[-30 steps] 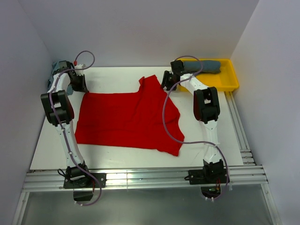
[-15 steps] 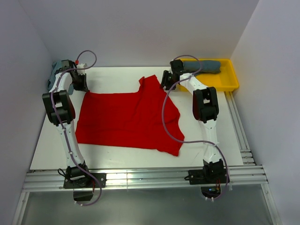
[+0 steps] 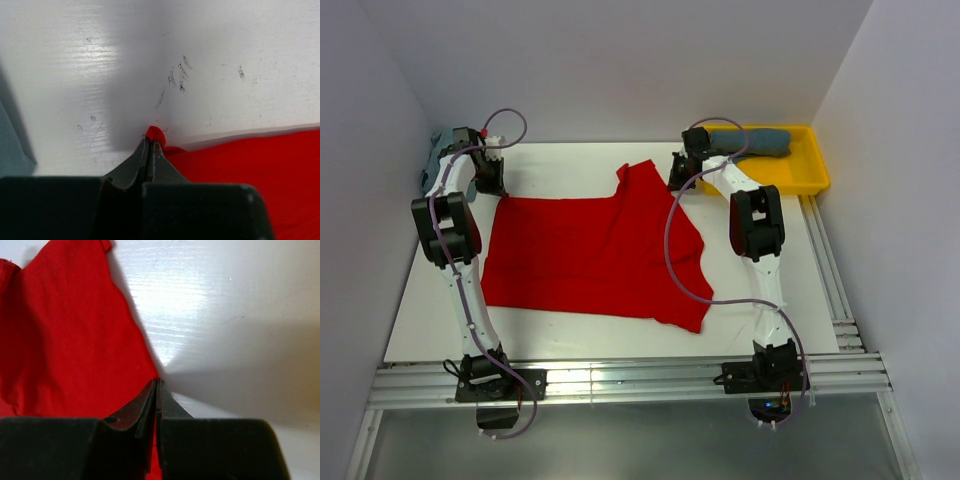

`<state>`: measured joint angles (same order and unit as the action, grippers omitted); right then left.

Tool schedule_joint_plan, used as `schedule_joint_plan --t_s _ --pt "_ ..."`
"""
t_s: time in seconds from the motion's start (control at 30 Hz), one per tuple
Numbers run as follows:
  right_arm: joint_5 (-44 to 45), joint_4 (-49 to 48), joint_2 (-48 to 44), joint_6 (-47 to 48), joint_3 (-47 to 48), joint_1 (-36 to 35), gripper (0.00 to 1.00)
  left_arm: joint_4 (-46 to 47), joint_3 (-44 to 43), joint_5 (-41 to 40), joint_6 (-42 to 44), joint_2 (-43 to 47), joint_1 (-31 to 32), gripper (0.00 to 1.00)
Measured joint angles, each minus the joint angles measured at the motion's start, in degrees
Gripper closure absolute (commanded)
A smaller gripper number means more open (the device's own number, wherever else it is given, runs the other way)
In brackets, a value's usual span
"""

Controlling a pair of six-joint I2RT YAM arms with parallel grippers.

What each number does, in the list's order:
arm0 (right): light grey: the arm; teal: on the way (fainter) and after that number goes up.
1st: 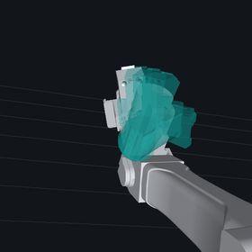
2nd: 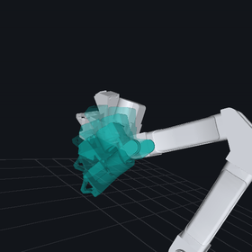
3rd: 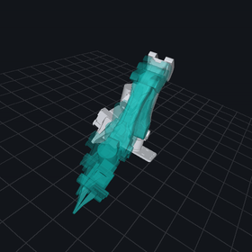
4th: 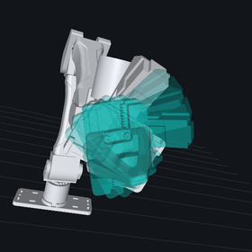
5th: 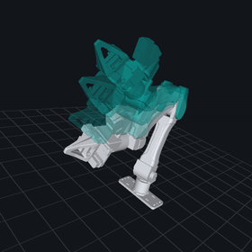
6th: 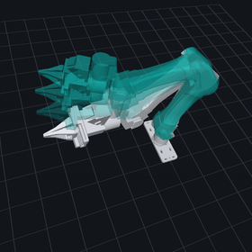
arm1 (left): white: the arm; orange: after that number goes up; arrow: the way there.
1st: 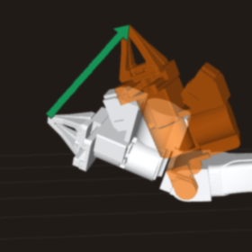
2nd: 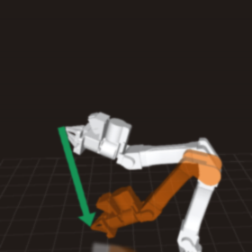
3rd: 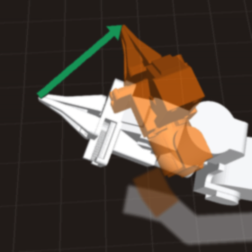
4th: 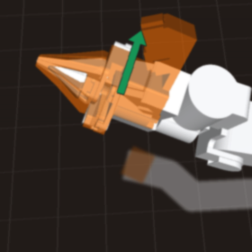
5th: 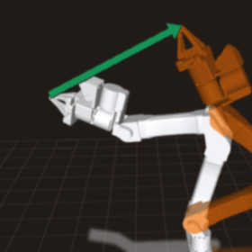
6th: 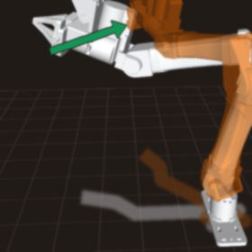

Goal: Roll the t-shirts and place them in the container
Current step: Fold the tshirt

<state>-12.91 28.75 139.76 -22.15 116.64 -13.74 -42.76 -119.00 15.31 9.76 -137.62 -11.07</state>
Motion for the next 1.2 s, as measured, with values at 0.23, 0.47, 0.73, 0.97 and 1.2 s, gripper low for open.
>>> schedule_joint_plan --t_s 0.23,0.47,0.73,0.97,1.2 --pt "3.2 -2.4 -1.4 -0.4 -3.1 0.0 1.0 0.0 0.0 -3.4 0.1 0.7 0.7 1.0" --pt "7.5 -3.4 -5.7 -1.0 -7.9 0.0 1.0 0.0 0.0 -5.9 0.8 3.1 1.4 1.0" --pt "9.6 -5.8 -10.5 -1.7 -11.3 0.1 1.0 -0.9 -0.7 -6.9 2.2 3.3 1.7 1.0" --pt "10.3 -5.9 -15.3 -2.3 -15.4 0.1 1.0 -1.6 -0.7 -7.7 4.0 3.4 1.8 1.0" --pt "10.4 -6.0 -24.7 -2.5 -21.1 0.0 1.0 -2.8 3.1 -7.4 6.3 6.7 1.8 1.0"
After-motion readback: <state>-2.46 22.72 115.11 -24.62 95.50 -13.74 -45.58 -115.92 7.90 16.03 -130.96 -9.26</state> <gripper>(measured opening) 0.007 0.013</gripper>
